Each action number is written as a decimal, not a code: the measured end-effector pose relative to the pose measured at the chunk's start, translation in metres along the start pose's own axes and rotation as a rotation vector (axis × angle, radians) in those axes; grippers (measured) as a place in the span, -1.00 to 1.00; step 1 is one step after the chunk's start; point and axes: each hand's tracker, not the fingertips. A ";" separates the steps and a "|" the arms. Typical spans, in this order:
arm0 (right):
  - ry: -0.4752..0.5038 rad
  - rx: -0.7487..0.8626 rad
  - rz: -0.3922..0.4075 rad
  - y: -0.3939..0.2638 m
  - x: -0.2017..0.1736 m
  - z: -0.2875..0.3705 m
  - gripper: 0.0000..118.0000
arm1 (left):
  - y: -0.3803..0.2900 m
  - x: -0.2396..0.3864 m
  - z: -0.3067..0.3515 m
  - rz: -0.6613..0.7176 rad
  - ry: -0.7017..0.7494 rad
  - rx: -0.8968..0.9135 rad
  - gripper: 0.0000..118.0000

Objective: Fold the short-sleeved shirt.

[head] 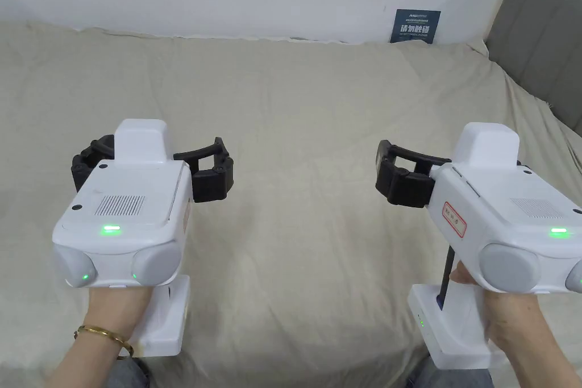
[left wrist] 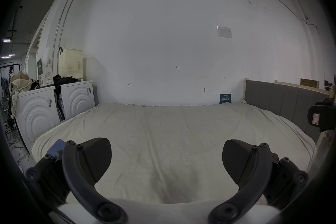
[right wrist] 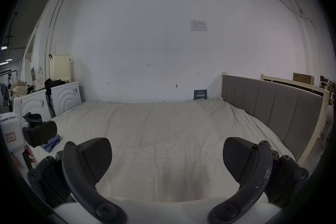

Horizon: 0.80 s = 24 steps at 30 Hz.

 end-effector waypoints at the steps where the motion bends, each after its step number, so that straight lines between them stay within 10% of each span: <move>1: -0.001 0.000 -0.001 0.000 0.000 0.000 1.00 | 0.000 0.000 0.000 -0.001 0.000 -0.001 1.00; 24: 0.027 -0.033 -0.063 0.007 0.003 0.003 1.00 | 0.004 0.000 0.000 0.019 -0.016 -0.019 1.00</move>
